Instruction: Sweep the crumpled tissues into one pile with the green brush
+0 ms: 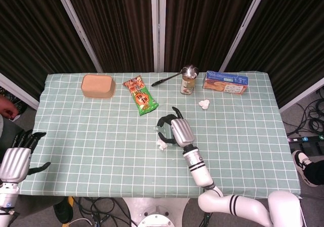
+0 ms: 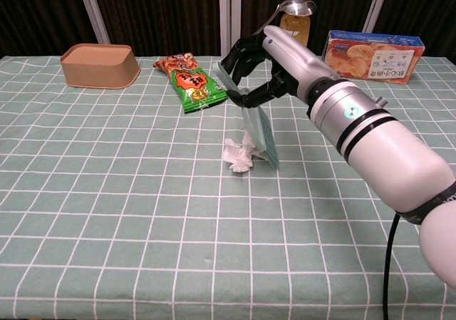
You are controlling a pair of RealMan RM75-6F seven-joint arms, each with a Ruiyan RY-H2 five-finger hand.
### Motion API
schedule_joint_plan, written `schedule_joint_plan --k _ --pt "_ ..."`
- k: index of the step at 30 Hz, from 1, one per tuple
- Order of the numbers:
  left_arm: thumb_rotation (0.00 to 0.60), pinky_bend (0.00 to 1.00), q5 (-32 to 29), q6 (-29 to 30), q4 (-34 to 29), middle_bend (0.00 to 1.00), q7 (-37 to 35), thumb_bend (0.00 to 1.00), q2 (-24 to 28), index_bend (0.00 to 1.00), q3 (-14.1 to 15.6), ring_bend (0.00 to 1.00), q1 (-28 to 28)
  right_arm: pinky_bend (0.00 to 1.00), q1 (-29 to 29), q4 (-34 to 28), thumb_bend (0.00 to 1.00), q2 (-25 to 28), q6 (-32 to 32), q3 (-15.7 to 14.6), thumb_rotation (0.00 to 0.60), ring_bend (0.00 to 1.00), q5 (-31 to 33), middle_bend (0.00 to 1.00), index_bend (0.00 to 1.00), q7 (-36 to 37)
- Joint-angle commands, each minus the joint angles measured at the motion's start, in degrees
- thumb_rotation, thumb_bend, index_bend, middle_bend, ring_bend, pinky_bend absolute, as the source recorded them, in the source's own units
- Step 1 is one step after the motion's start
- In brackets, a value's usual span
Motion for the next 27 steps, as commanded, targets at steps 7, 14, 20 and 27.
schedule_joint_plan --k 7,14,20,27 --pt "0.6 0.07 0.3 -0.1 0.2 0.2 -0.3 0.06 0.1 0.17 0.1 0.1 -0.1 0.04 0.5 -2.8 0.35 16.3 -5.4 1.8 0.6 0.31 -1.4 0.62 0.63 2.8" --pt "0.6 0.07 0.5 0.1 -1.1 0.2 1.1 0.06 0.5 0.17 0.1 0.1 -0.2 0.04 5.3 5.4 0.37 23.9 -14.2 0.9 0.6 0.32 -4.1 0.63 0.63 7.9" --pt "0.6 0.07 -0.1 0.3 -2.7 0.2 2.5 0.06 1.2 0.17 0.0 0.1 0.2 0.04 11.7 17.2 0.4 22.7 -21.0 -2.7 0.6 0.32 -9.7 0.64 0.64 18.8" --pt "0.6 0.07 -1.0 -0.1 -4.1 0.2 3.6 0.06 1.8 0.17 0.1 0.1 0.4 0.04 16.8 33.3 0.41 16.8 -20.6 -9.2 0.6 0.32 -17.2 0.65 0.67 30.0"
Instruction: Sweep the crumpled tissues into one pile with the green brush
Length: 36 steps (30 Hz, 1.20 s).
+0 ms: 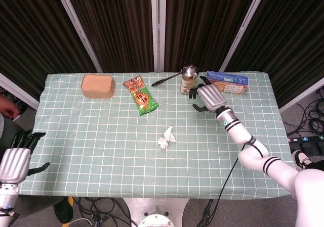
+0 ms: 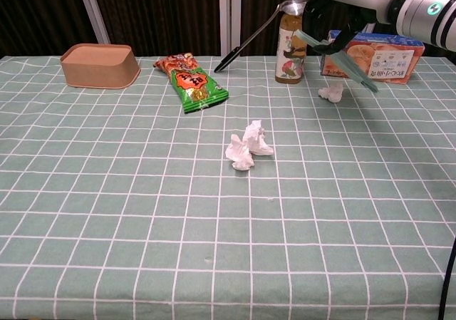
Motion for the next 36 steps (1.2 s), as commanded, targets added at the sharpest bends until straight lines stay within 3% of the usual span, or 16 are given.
schedule_joint_plan --k 1,12,18,27,32,36 --pt "0.6 0.07 -0.2 -0.1 -0.4 0.2 0.2 0.06 0.3 0.17 0.0 0.1 0.1 0.04 3.9 10.2 0.41 -4.4 -0.8 -4.7 0.6 0.32 -4.6 0.65 0.67 7.8" --pt "0.6 0.07 -0.5 0.0 -1.2 0.2 1.0 0.06 0.4 0.17 0.0 0.1 0.3 0.04 5.5 26.8 0.43 -13.7 2.9 -11.6 0.6 0.33 -8.4 0.67 0.71 21.6" --pt "0.6 0.07 -0.5 0.4 -1.7 0.2 1.2 0.06 0.7 0.17 0.1 0.1 0.7 0.06 4.8 30.8 0.44 -16.6 5.9 -13.8 0.6 0.35 -9.1 0.68 0.72 29.5" --pt "0.6 0.07 -0.1 0.7 -1.9 0.2 1.3 0.06 0.9 0.17 0.0 0.1 0.7 0.07 0.9 26.3 0.44 -14.7 16.6 -17.7 0.6 0.35 -11.5 0.68 0.72 43.7" --pt "0.6 0.07 0.0 0.8 -1.9 0.2 1.1 0.06 0.9 0.17 0.0 0.1 0.8 0.08 -1.6 21.1 0.44 -11.2 25.7 -19.5 0.6 0.35 -13.6 0.68 0.72 45.5" --pt "0.6 0.07 0.0 0.8 -1.7 0.2 0.9 0.06 0.9 0.17 0.0 0.1 0.8 0.08 -2.3 18.0 0.44 -8.0 28.8 -18.1 0.6 0.35 -12.3 0.68 0.72 42.6"
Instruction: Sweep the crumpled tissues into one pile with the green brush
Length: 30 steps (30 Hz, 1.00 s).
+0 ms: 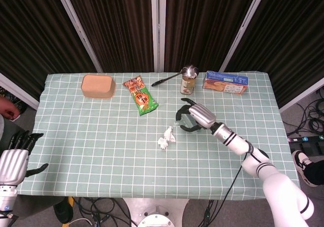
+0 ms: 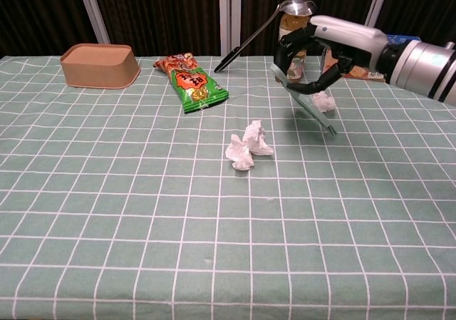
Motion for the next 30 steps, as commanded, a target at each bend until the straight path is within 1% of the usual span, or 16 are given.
schedule_joint_plan --k 1,4,7,9,12,15,18,22,26,30 --pt "0.6 0.07 0.0 0.0 0.1 0.2 0.0 0.06 -0.1 0.17 0.0 0.1 0.0 0.08 -1.0 -3.4 0.44 3.5 2.0 1.0 0.6 0.35 0.9 0.68 0.72 -2.0" --pt "0.6 0.07 0.0 -0.1 0.1 0.2 0.0 0.06 -0.1 0.17 -0.1 0.1 -0.1 0.08 0.1 -3.8 0.45 4.7 -1.1 1.9 0.6 0.35 2.3 0.68 0.72 -3.1" --pt "0.6 0.07 -0.1 -0.3 0.0 0.2 0.2 0.06 -0.1 0.17 -0.1 0.1 -0.2 0.08 1.6 -2.1 0.45 4.0 -5.6 2.1 0.6 0.35 3.1 0.68 0.72 -4.9" --pt "0.6 0.07 -0.2 -0.3 -0.2 0.2 0.4 0.06 0.0 0.18 -0.1 0.1 -0.1 0.08 2.4 0.4 0.45 2.7 -8.4 1.9 0.6 0.35 3.4 0.68 0.72 -6.5" --pt "0.6 0.07 -0.3 -0.2 -0.3 0.2 0.4 0.06 0.0 0.17 -0.1 0.1 0.0 0.08 2.9 3.7 0.46 0.4 -11.8 1.2 0.6 0.35 3.5 0.68 0.72 -7.1" --pt "0.6 0.07 -0.6 -0.3 -0.3 0.2 0.2 0.06 0.1 0.17 0.0 0.1 0.1 0.08 2.5 6.0 0.46 -1.5 -13.1 0.2 0.6 0.35 3.2 0.68 0.72 -6.3" --pt "0.6 0.07 -0.7 -0.4 -0.3 0.2 0.1 0.06 0.0 0.17 0.0 0.1 0.2 0.08 1.5 6.0 0.46 -2.3 -11.2 -0.3 0.6 0.35 3.0 0.68 0.72 -3.1" --pt "0.6 0.07 -0.5 -0.5 -0.1 0.2 0.0 0.06 -0.1 0.17 -0.1 0.1 0.0 0.08 -0.2 3.6 0.46 -2.4 -6.9 0.0 0.6 0.35 3.3 0.69 0.72 1.3" --pt "0.6 0.07 -0.1 -0.7 0.1 0.2 0.0 0.06 -0.2 0.17 -0.1 0.1 -0.3 0.08 -1.2 0.2 0.47 -2.4 -3.4 0.6 0.6 0.35 3.5 0.69 0.72 1.2" --pt "0.6 0.07 0.1 -0.4 0.3 0.2 -0.4 0.06 -0.3 0.17 -0.1 0.1 -0.2 0.08 -1.4 -3.6 0.47 -2.5 -1.7 1.4 0.6 0.35 3.8 0.69 0.72 -0.5"
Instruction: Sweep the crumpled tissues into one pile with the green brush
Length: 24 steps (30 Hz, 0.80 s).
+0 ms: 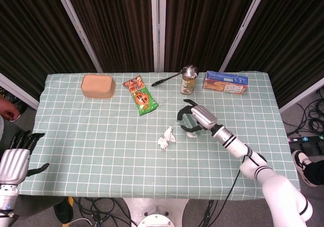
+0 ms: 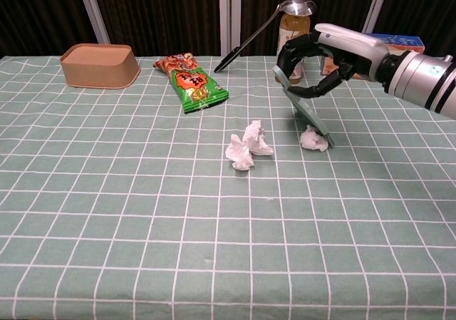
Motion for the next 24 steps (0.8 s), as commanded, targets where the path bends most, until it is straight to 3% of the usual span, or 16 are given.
schedule_joint_plan --k 1,16,20,24 --pt "0.6 0.07 0.1 0.2 0.1 0.2 -0.2 0.06 0.0 0.17 0.0 0.1 0.1 0.08 -0.5 -3.5 0.47 -0.3 1.5 1.1 0.6 0.35 0.6 0.69 0.72 -1.9" --pt "0.6 0.07 0.4 0.3 1.8 0.2 -2.0 0.06 -0.8 0.17 0.2 0.1 0.2 0.08 -2.8 -14.5 0.47 -2.8 4.2 5.7 0.6 0.34 4.3 0.69 0.72 -12.9" --pt "0.6 0.07 0.7 0.4 2.2 0.2 -2.5 0.06 -0.9 0.17 0.2 0.1 0.2 0.08 -4.7 -16.4 0.47 0.5 5.9 5.1 0.6 0.34 3.8 0.69 0.72 -17.6" --pt "0.6 0.07 0.9 0.4 2.8 0.2 -3.2 0.06 -1.1 0.17 0.1 0.1 0.0 0.08 -7.2 -19.9 0.47 7.3 6.7 3.9 0.6 0.34 3.6 0.69 0.72 -26.4"
